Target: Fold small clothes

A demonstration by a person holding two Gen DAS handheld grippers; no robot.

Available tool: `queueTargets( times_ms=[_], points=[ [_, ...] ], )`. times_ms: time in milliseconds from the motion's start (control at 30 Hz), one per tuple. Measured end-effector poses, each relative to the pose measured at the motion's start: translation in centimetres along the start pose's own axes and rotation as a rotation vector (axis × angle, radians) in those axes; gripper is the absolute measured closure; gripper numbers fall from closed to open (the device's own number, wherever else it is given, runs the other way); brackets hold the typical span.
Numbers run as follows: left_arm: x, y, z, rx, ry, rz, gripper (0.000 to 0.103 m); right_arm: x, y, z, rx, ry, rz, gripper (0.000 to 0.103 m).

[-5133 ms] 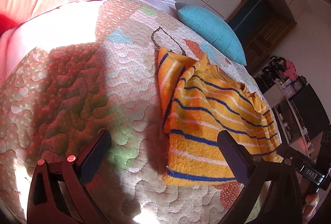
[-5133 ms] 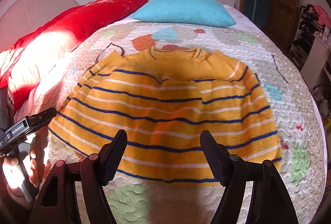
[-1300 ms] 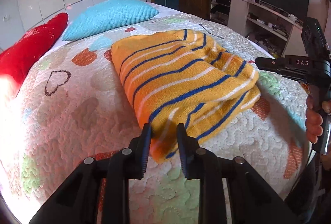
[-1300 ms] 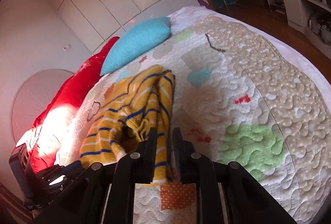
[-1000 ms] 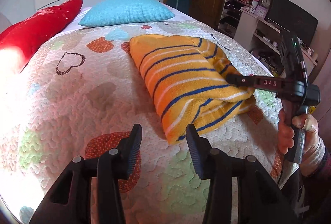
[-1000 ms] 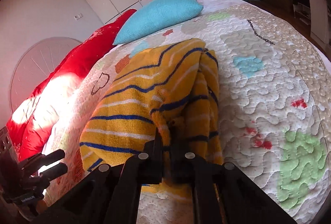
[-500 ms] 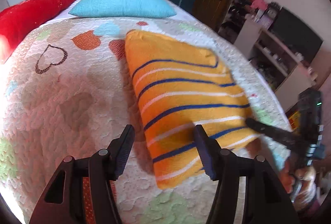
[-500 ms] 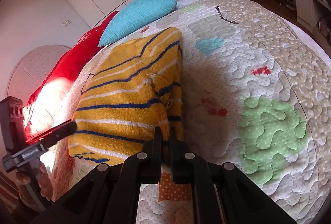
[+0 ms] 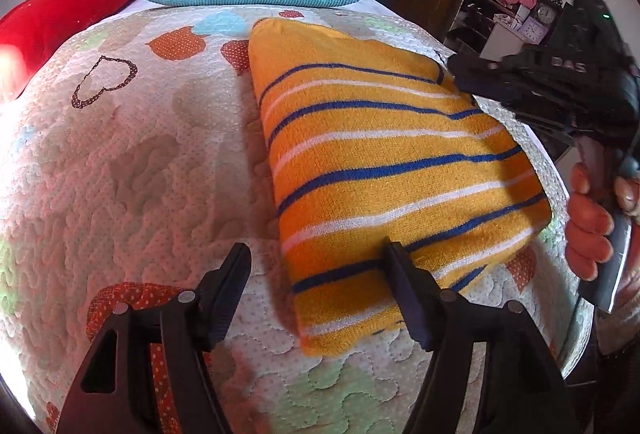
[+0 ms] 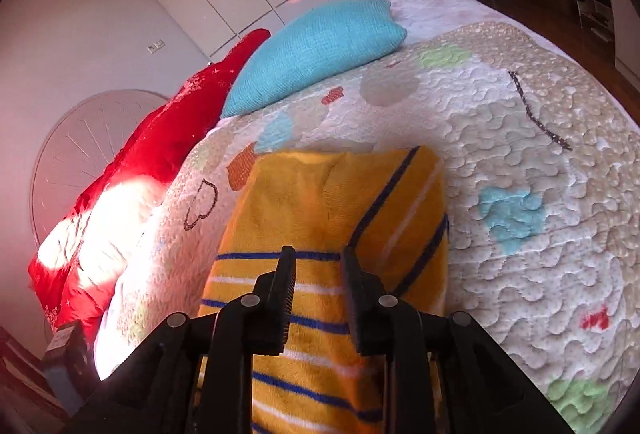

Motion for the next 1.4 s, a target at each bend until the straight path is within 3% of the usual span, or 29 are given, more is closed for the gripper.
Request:
queueTargets(
  times_ms=[67, 133, 167, 200, 233, 267, 367, 467, 533, 633, 767, 900, 1000, 1033, 1100, 1333, 1400],
  points=[
    [0.8, 0.1, 0.2, -0.010, 0.006, 0.009, 0.034, -2.2, 0.3, 1.9, -0.034, 0.054, -0.027, 0.083],
    [2.2, 0.4, 0.5, -0.032, 0.003, 0.030, 0.031, -2.2, 0.3, 4.1, -0.127, 0.023, -0.010, 0.090],
    [2.9, 0.6, 0.6, -0.050, -0.009, 0.045, 0.030, -1.8, 0.3, 5.5, -0.166, 0.053, 0.004, 0.089],
    [3.6, 0.8, 0.5, -0.071, -0.028, 0.060, 0.028, -1.3, 0.4, 6.8, -0.181, 0.135, 0.015, 0.073],
    [4.2, 1.0, 0.3, -0.091, -0.049, 0.074, 0.026, -0.7, 0.6, 7.9, -0.173, 0.226, 0.031, 0.064],
    [4.6, 1.4, -0.1, -0.106, -0.073, 0.087, 0.025, 0.3, 0.5, 8.6, -0.162, 0.261, 0.063, 0.062],
    [5.0, 2.9, -1.9, -0.091, -0.094, 0.091, 0.024, 3.3, 0.5, 8.4, -0.159, 0.220, 0.128, 0.062],
    [3.8, 4.4, -4.1, 0.010, -0.082, 0.049, 0.022, 5.8, 0.8, 4.8, -0.105, 0.104, 0.172, 0.062],
    [3.2, 5.1, -4.7, 0.033, -0.095, 0.053, 0.022, 6.1, 1.6, 1.1, -0.038, 0.008, 0.158, 0.062],
    [3.0, 5.5, -4.1, -0.015, -0.148, 0.061, 0.018, 4.6, 3.9, -4.0, 0.074, -0.088, 0.098, 0.062],
    [2.8, 5.9, -4.0, -0.041, -0.168, 0.069, 0.013, 2.0, 7.3, -4.4, 0.096, -0.061, 0.036, 0.062],
    [2.7, 5.9, -4.2, -0.030, -0.128, 0.068, 0.006, 4.4, 9.1, -0.9, 0.009, -0.082, 0.070, 0.064],
    [2.5, 5.9, -4.0, -0.043, -0.140, 0.063, 0.004, 7.4, 10.5, 2.5, 0.005, 0.045, 0.126, 0.062],
    [2.4, 6.0, -4.0, -0.047, -0.147, 0.062, 0.003, 8.3, 10.8, 3.5, 0.000, 0.072, 0.145, 0.058],
    [2.5, 6.0, -3.9, -0.048, -0.150, 0.064, 0.003, 9.9, 10.8, 5.3, -0.022, 0.123, 0.186, 0.037],
    [2.5, 6.0, -4.0, -0.046, -0.157, 0.066, 0.003, 9.5, 11.1, 8.2, -0.179, 0.074, 0.173, 0.036],
    [2.5, 6.0, -4.0, -0.048, -0.162, 0.067, 0.002, 9.5, 12.3, 7.6, -0.154, 0.119, 0.181, 0.036]
  ],
)
Point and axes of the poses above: each gripper's, at about its wrist camera, not at the fingertips, and x roughly against the way its jaws point, z to its right, y to its underside, the point moved 7 cm from there along -x, roughly the way its jaws point, and after that the axes turned 15 degrees about y, right-handed, at the moved point
